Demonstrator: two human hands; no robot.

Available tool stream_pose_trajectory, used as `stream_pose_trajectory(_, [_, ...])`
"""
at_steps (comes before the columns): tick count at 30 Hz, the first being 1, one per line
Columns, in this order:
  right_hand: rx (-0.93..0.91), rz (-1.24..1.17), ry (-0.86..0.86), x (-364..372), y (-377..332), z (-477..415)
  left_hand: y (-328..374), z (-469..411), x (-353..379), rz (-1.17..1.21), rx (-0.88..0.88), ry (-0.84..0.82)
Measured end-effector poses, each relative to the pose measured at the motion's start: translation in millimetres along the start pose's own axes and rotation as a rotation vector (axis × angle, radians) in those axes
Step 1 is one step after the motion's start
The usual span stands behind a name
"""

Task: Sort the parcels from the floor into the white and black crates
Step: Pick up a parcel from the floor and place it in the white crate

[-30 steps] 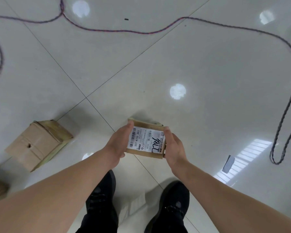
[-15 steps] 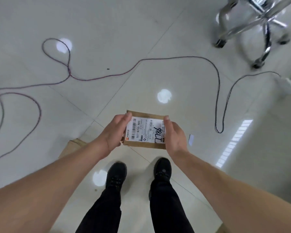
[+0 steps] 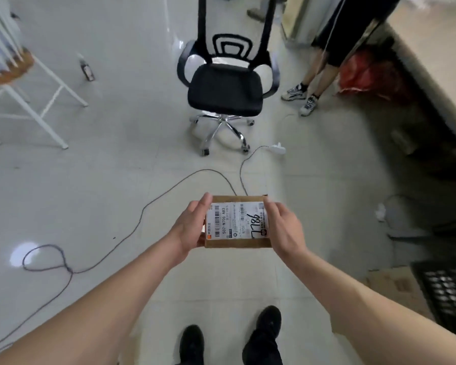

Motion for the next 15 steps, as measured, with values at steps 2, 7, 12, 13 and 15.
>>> stream_pose_trajectory(2, [0.002,-0.054,0.070,-53.0,9.7,16.1,28.8,5.0,40.2,-0.044,0.044,-0.079])
stream_pose_trajectory(7, [0.038,-0.197,0.229,-178.4,61.6,49.7,83.1,28.7,163.5,-0.133,0.126,-0.284])
stream_pose_trajectory(12, [0.080,-0.295,0.371,-294.0,135.5,78.8,112.0,64.4,303.8,-0.227,0.175,-0.482])
stream_pose_trajectory(13, [0.089,-0.317,0.399,-319.3,153.3,84.6,113.4,72.4,334.6,-0.251,0.184,-0.518])
stream_pose_trajectory(15, [0.113,-0.347,0.451,-366.9,190.0,94.3,113.8,90.4,394.3,-0.289,0.190,-0.583])
Point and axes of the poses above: each hand's wrist, its own z-axis away from the middle knuckle, its own x-axis out of the palm, y = z × x, the point moved 10 cm from there along -z, towards the middle knuckle, and after that the axes turned 15 degrees about x, right-handed, at the moved point
